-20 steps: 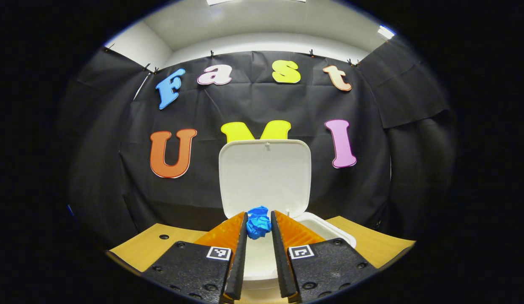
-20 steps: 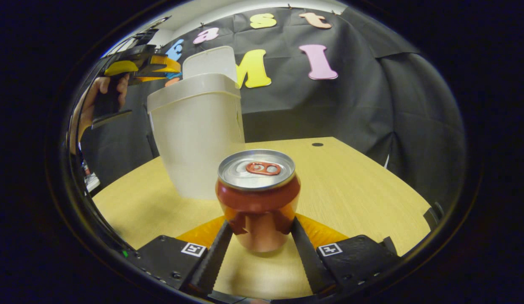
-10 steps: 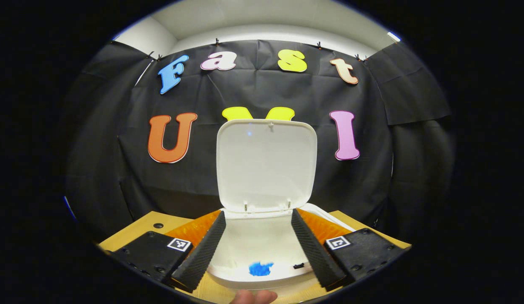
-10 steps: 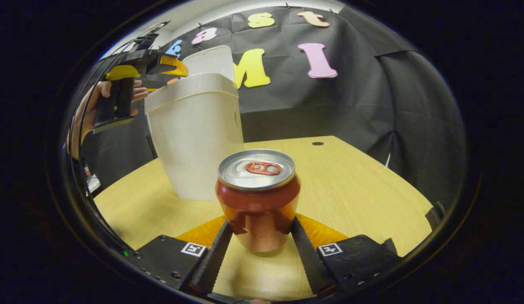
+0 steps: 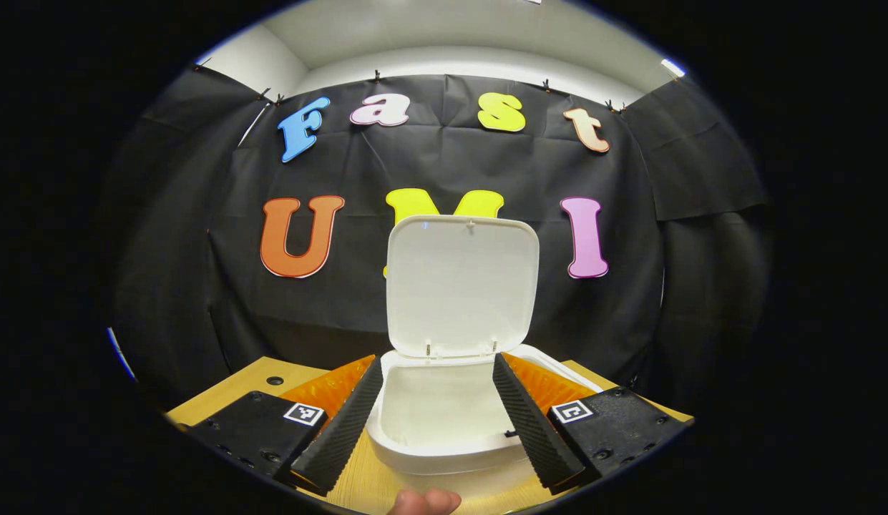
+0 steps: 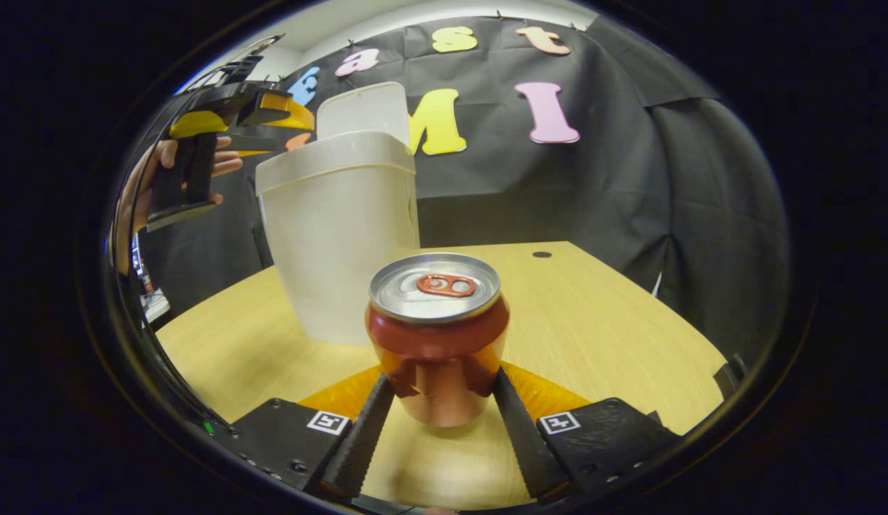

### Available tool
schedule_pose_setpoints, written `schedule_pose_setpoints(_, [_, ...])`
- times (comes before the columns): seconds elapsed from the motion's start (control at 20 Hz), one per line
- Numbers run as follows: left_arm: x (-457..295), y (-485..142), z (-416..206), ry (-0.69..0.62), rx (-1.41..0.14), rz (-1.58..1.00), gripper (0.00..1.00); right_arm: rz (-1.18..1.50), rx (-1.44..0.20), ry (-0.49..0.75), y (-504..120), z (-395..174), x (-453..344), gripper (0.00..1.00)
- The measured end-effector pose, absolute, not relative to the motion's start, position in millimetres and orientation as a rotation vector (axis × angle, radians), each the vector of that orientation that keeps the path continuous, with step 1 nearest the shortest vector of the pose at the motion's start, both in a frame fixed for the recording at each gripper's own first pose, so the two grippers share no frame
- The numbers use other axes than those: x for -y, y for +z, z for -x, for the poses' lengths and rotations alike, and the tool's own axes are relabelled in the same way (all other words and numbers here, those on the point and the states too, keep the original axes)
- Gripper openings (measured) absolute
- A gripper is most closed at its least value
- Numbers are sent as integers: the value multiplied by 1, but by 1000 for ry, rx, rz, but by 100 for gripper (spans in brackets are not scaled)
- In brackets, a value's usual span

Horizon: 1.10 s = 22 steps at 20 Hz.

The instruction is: Press the lid of the desktop garbage bin to open it, pick up the crumpled paper on the desktop and throw it into the bin, then pick up the pop can on the desktop and drop it into the bin, and finally close the garbage bin lid.

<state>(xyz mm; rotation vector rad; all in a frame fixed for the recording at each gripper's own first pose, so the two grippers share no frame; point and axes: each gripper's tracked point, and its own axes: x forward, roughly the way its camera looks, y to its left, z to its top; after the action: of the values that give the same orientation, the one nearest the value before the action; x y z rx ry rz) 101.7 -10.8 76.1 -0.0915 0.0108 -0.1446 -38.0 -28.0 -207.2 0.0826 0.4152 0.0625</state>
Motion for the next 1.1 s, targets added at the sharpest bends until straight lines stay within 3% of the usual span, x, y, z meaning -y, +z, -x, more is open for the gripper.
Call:
schedule_pose_setpoints(0.3, [-18,85,-64,-117,57,82,99,-3,-344,77,-165,32,25,81])
schedule_pose_setpoints(0.7, [-71,19,-3,-20,17,89,99,-12,-288,202,-89,22,-9,80])
schedule_pose_setpoints(1.1, [-84,-21,32,-11,-21,60,100,-1,-191,299,25,-16,-48,81])
